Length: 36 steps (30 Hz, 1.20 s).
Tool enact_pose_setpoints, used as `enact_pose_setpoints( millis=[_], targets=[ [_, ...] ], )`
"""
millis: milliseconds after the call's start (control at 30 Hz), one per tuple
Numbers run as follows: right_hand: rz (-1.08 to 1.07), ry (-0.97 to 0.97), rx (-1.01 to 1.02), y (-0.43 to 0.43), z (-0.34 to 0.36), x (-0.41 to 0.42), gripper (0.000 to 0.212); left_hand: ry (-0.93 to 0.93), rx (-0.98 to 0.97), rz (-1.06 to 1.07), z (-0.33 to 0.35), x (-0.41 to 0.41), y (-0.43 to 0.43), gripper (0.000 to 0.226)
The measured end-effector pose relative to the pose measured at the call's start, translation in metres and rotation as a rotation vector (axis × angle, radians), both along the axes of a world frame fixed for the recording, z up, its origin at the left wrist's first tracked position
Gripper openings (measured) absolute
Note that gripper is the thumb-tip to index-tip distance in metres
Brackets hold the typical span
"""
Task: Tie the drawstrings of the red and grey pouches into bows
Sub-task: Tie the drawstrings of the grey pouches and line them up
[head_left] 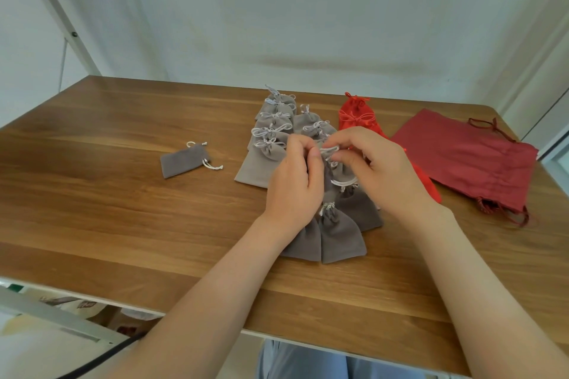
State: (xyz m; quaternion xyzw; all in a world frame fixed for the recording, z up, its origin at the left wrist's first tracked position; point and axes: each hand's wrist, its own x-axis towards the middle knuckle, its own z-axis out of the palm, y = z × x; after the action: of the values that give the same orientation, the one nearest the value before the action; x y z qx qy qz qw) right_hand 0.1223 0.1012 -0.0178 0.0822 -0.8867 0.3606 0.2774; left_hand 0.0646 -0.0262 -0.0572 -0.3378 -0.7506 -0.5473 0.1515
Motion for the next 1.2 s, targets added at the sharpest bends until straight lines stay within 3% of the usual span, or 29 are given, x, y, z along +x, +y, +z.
enact_pose_setpoints(
  millis=[133,300,600,733,800,967,1033,1200],
  targets=[
    [-0.022,0.016,-0.140,-0.004,0.003,0.000,0.017,-0.001,-0.027,-0.092,0.001,0.000,0.000,0.002],
    [-0.084,0.019,-0.149,-0.003,-0.001,-0.004,0.013,-0.023,-0.076,-0.139,0.002,-0.001,-0.001,0.009],
    [-0.056,0.068,0.024,0.005,-0.007,-0.004,0.012,-0.262,-0.182,-0.271,0.006,-0.005,0.000,0.029],
    [-0.035,0.108,0.088,0.006,-0.007,-0.005,0.013,-0.228,-0.202,-0.278,0.009,-0.004,-0.001,0.020],
    [-0.037,0.081,0.042,0.003,-0.004,-0.005,0.016,-0.192,-0.163,-0.183,0.008,-0.004,-0.002,0.018],
    [-0.047,-0.161,0.015,0.004,0.003,-0.001,0.052,-0.199,0.072,0.095,0.009,-0.008,-0.003,0.021],
    [-0.061,-0.224,0.072,0.004,0.001,-0.001,0.052,-0.256,0.146,0.113,0.010,-0.011,-0.003,0.022],
    [-0.126,-0.230,0.122,0.002,0.004,0.000,0.033,-0.407,0.300,-0.070,0.018,0.000,-0.001,0.016]
  ],
)
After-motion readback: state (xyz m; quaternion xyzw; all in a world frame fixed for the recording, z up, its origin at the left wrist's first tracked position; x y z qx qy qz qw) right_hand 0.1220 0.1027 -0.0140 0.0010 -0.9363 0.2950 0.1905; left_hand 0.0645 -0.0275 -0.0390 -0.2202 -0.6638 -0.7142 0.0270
